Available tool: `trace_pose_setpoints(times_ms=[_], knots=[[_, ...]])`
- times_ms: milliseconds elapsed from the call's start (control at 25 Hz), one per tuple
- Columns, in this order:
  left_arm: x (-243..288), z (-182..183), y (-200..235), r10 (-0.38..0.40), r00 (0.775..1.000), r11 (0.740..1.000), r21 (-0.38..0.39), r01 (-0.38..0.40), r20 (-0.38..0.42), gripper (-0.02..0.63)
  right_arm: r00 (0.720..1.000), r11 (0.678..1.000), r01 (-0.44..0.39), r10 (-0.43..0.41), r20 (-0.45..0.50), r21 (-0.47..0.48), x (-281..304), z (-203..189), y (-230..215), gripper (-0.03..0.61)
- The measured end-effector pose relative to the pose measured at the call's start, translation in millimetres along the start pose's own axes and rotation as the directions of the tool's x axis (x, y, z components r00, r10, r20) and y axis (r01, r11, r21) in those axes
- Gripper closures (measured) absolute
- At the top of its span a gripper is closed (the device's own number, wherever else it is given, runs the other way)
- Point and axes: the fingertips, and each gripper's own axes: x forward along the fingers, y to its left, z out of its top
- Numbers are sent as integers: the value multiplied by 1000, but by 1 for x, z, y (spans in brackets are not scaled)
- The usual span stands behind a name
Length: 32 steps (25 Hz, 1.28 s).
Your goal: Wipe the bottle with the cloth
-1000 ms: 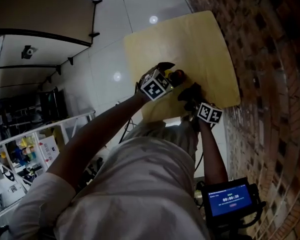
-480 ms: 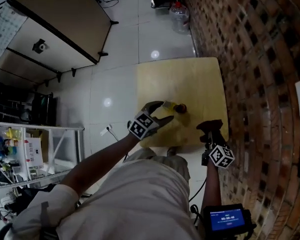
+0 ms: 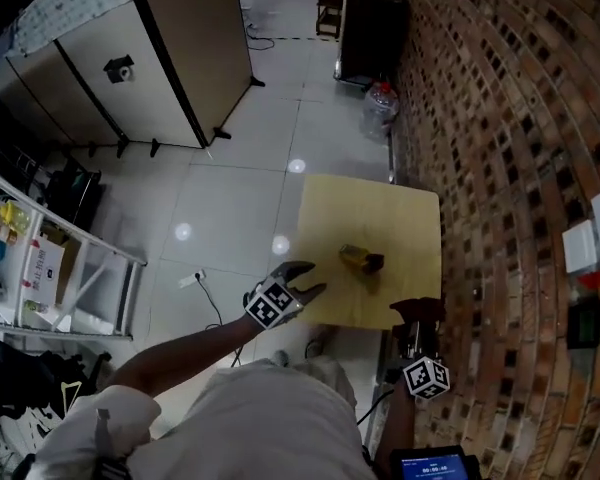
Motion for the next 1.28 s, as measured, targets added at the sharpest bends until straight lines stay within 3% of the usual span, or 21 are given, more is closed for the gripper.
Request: trace_pose_setpoints(times_ms=[280,480,600,800,920,1080,1280], knots=[[-93,-47,-44,39,998,995,-89,-34,57,497,997,1000,0,1,74,-14,-68,-31,67,500],[-123,-86,-77,31,998,999,-39,-29,50,508,995,997,-70,71,71,-11,-104,-59,112,502],[-135,-95,-92,58,997,992,-114,-53,49,508,996,996,-74,76,50,-40,-140,-70,110,500],[-140,-89,-118,102,993,967,-241,-86,56,509,995,978,-97,89,-51,-186,-164,-98,97,506],[-135,-86,-146,83,996,976,-206,-74,36,509,993,970,-120,114,-39,-213,-179,-90,97,508],[-128,-64,-192,84,995,985,-154,-75,56,509,987,955,-145,158,31,-258,-200,-47,91,508],[-119,-74,-283,-48,999,995,-81,49,6,497,990,977,-119,131,56,-177,-259,-41,63,509]])
